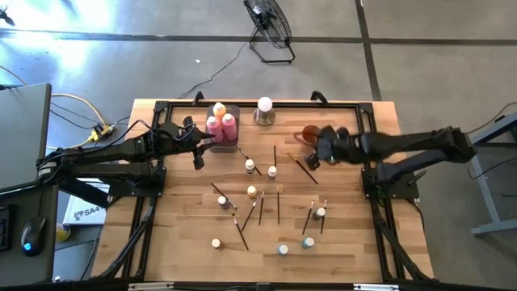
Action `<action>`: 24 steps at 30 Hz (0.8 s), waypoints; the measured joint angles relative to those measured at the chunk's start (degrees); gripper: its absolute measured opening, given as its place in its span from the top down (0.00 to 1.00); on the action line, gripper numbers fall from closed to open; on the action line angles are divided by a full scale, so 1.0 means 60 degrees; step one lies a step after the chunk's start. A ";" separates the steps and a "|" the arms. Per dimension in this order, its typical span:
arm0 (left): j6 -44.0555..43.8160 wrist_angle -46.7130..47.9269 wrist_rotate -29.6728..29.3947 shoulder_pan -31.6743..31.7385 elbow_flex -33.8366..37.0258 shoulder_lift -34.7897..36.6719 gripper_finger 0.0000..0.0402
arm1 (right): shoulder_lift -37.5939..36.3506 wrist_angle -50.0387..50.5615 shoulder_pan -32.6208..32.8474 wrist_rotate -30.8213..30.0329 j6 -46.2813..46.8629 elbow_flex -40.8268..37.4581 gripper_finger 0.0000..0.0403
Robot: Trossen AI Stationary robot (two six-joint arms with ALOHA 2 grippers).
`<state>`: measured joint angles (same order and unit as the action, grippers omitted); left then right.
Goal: Pick & Place Paint Supplies
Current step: Adjust the orange cup
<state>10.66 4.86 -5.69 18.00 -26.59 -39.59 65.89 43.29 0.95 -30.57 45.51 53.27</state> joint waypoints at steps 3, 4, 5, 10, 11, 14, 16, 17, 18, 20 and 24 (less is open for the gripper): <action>0.0074 -0.0004 0.0000 0.0000 0.0000 0.0000 0.72 | -0.0091 -0.1426 0.0759 -0.0702 0.0956 -0.1305 0.99; 0.0127 -0.0004 0.0004 0.0000 0.0000 0.0000 0.72 | -0.0091 -0.1901 0.0971 -0.0834 0.1188 -0.1702 0.99; 0.0152 -0.0004 0.0004 0.0000 0.0000 0.0000 0.72 | -0.0087 -0.2385 0.1154 -0.0880 0.1440 -0.2065 0.99; 0.0180 -0.0124 0.0004 0.0000 0.0000 0.0000 0.72 | 0.0191 -0.5017 0.1734 -0.1402 0.2135 -0.3654 0.99; 0.0181 -0.0124 0.0004 0.0000 0.0000 -0.0002 0.72 | 0.0251 -0.5486 0.1772 -0.1433 0.2166 -0.3896 0.99; 0.0181 -0.0112 0.0004 0.0000 0.0000 0.0000 0.72 | 0.0517 -0.6416 0.1786 -0.1523 0.2384 -0.4438 0.99; 0.0178 -0.0078 0.0004 0.0000 0.0000 -0.0002 0.72 | 0.0760 -0.6775 0.1782 -0.1678 0.2558 -0.4670 0.99; 0.0178 -0.0077 0.0005 0.0000 0.0000 -0.0002 0.72 | 0.0888 -0.6889 0.1782 -0.1690 0.2661 -0.4732 0.99; 0.0178 -0.0080 0.0004 0.0000 0.0000 -0.0004 0.72 | 0.0999 -0.6955 0.1782 -0.1706 0.2754 -0.4763 0.99; 0.0178 -0.0078 0.0007 0.0000 0.0000 -0.0003 0.72 | 0.1307 -0.7054 0.1782 -0.1764 0.3031 -0.4797 0.99; 0.0178 -0.0076 0.0007 0.0000 0.0000 -0.0004 0.72 | 0.1985 -0.7711 0.1756 -0.1915 0.3142 -0.4807 0.99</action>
<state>11.73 4.40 -5.65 18.00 -26.59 -39.62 77.79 -2.98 11.48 -42.06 64.36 24.43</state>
